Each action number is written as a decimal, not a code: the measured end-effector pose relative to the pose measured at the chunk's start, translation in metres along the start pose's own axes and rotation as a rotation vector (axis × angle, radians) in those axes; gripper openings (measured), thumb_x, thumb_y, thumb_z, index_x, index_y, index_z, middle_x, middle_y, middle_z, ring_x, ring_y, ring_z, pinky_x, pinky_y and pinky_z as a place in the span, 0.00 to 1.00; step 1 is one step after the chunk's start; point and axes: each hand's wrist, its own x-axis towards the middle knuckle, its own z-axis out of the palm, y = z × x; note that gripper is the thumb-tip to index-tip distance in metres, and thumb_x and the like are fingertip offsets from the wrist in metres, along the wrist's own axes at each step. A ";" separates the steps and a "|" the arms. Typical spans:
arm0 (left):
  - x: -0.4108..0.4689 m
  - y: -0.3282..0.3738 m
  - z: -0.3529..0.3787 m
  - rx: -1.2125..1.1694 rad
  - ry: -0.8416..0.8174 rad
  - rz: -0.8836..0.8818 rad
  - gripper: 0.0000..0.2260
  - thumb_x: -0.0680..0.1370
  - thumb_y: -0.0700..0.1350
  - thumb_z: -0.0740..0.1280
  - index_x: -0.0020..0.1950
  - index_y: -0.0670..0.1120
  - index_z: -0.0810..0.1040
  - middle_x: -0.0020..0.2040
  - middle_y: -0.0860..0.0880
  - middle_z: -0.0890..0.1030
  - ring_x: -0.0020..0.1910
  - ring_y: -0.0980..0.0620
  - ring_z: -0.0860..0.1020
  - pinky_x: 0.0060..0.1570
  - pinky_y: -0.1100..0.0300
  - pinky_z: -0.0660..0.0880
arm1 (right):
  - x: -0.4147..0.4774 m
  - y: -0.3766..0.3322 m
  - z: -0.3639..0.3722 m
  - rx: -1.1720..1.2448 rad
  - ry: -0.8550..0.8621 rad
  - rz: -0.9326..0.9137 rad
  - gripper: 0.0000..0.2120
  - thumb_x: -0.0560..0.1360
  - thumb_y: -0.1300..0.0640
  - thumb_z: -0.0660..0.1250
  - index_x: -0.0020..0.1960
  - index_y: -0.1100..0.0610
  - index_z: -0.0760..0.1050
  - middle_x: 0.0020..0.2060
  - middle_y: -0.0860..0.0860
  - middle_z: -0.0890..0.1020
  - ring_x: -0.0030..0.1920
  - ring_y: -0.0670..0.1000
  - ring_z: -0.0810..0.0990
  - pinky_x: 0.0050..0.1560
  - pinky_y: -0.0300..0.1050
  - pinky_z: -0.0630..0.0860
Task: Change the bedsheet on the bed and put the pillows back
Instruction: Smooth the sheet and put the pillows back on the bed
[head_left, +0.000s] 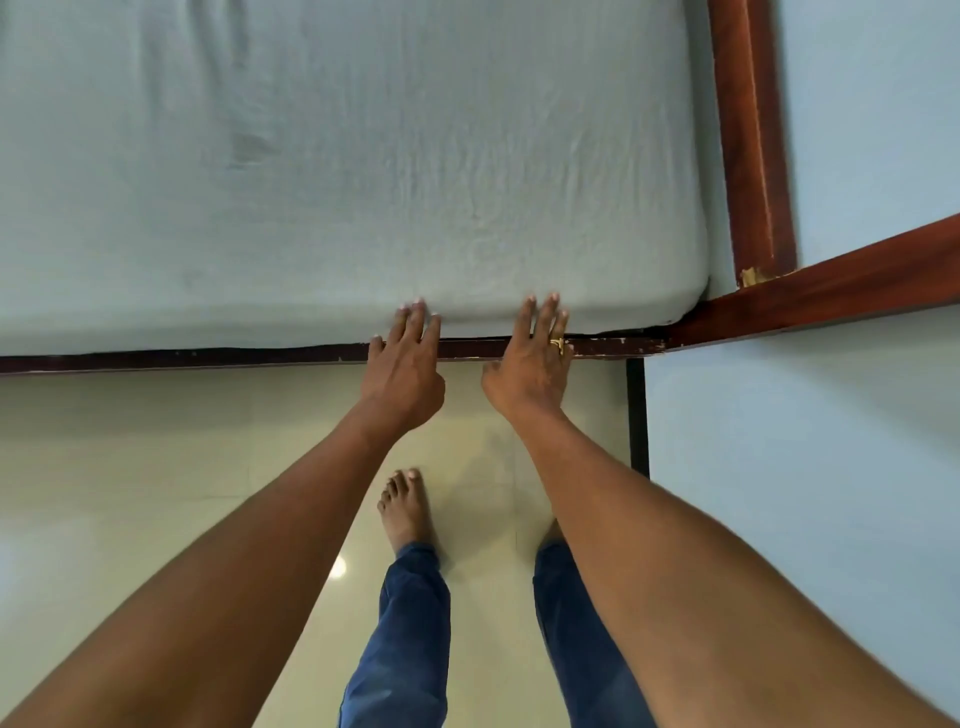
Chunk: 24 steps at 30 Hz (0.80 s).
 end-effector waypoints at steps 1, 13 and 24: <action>-0.007 0.000 -0.013 -0.036 -0.018 -0.014 0.36 0.78 0.39 0.60 0.83 0.46 0.49 0.83 0.41 0.47 0.82 0.42 0.47 0.76 0.40 0.59 | -0.004 -0.006 -0.011 -0.006 -0.067 0.011 0.46 0.78 0.49 0.69 0.83 0.58 0.42 0.82 0.59 0.40 0.82 0.61 0.44 0.79 0.63 0.54; -0.142 -0.079 -0.152 -0.014 0.121 -0.206 0.28 0.79 0.43 0.62 0.79 0.45 0.60 0.80 0.37 0.58 0.77 0.38 0.61 0.70 0.40 0.66 | -0.106 -0.172 -0.131 -0.217 -0.224 -0.493 0.26 0.79 0.49 0.64 0.73 0.59 0.66 0.73 0.57 0.68 0.76 0.58 0.63 0.76 0.61 0.59; -0.277 -0.209 -0.257 -0.043 0.213 -0.355 0.31 0.80 0.44 0.62 0.82 0.45 0.54 0.81 0.38 0.56 0.79 0.40 0.58 0.75 0.42 0.61 | -0.197 -0.336 -0.179 -0.353 -0.228 -0.671 0.28 0.80 0.50 0.62 0.76 0.58 0.62 0.77 0.59 0.62 0.78 0.60 0.57 0.76 0.64 0.55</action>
